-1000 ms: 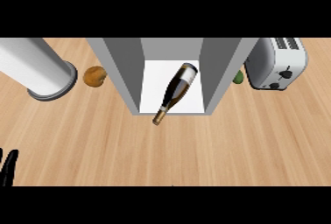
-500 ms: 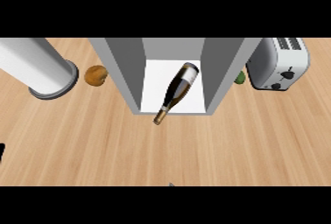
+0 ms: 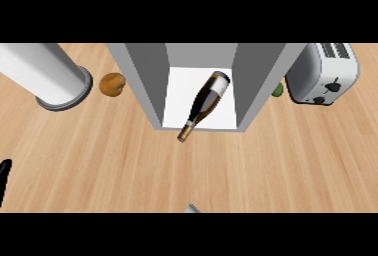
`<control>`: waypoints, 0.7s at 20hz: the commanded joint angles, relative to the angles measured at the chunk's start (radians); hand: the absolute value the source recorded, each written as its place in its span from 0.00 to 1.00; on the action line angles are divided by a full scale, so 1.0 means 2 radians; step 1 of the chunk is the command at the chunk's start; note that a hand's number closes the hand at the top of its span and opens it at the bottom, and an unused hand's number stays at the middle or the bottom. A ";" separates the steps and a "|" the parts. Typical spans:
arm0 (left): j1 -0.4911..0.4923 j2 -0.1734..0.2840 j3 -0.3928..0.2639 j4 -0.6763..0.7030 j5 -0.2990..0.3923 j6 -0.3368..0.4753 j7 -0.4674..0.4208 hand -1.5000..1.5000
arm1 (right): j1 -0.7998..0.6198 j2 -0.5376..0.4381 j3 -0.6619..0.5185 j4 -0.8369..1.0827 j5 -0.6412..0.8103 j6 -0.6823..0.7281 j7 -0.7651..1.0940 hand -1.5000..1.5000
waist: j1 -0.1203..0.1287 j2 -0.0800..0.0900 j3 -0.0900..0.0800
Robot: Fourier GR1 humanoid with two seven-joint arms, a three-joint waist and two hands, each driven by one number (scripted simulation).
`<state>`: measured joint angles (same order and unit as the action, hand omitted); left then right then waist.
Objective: Pick up the wine, place it into the cabinet and close the cabinet
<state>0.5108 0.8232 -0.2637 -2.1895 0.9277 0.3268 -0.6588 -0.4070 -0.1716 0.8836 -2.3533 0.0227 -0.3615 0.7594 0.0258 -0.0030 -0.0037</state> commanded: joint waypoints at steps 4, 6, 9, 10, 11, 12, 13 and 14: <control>-0.007 -0.014 -0.002 0.004 -0.003 -0.005 0.006 0.00 | -0.159 0.082 -0.051 0.104 -0.066 -0.054 0.012 1.00 | 0.011 0.003 0.000; -0.009 -0.015 -0.012 -0.007 -0.014 0.001 0.013 0.00 | -0.199 0.083 -0.066 0.166 -0.089 -0.055 -0.023 1.00 | 0.012 0.004 0.000; -0.012 -0.023 -0.001 0.000 -0.016 0.001 0.011 0.00 | -0.267 0.084 -0.105 0.236 -0.119 -0.058 -0.044 1.00 | 0.012 0.004 0.001; -0.017 -0.025 0.009 0.001 -0.003 0.003 0.024 0.00 | -0.273 0.085 -0.100 0.254 -0.125 -0.073 -0.065 1.00 | 0.007 0.003 0.001; -0.015 -0.026 0.007 -0.012 -0.008 0.019 0.030 0.00 | -0.306 0.085 -0.125 0.268 -0.128 -0.065 -0.047 1.00 | 0.006 0.003 0.001; -0.045 -0.016 0.028 0.001 0.014 0.010 0.052 0.00 | -0.303 0.085 -0.141 0.299 -0.151 -0.046 -0.080 1.00 | 0.004 0.006 0.001; -0.023 -0.016 0.040 0.000 0.012 0.005 0.043 0.00 | -0.341 0.085 -0.133 0.312 -0.146 -0.077 -0.069 1.00 | 0.008 0.003 0.001; -0.032 -0.029 0.014 0.005 -0.012 0.010 0.033 0.00 | -0.361 0.085 -0.152 0.335 -0.145 -0.049 -0.067 1.00 | 0.004 0.003 0.001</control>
<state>0.4640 0.7824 -0.2334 -2.1903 0.9247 0.3417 -0.5980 -0.9763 -0.0162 0.6583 -1.8404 -0.2318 -0.4791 0.6625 0.0390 0.0030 -0.0012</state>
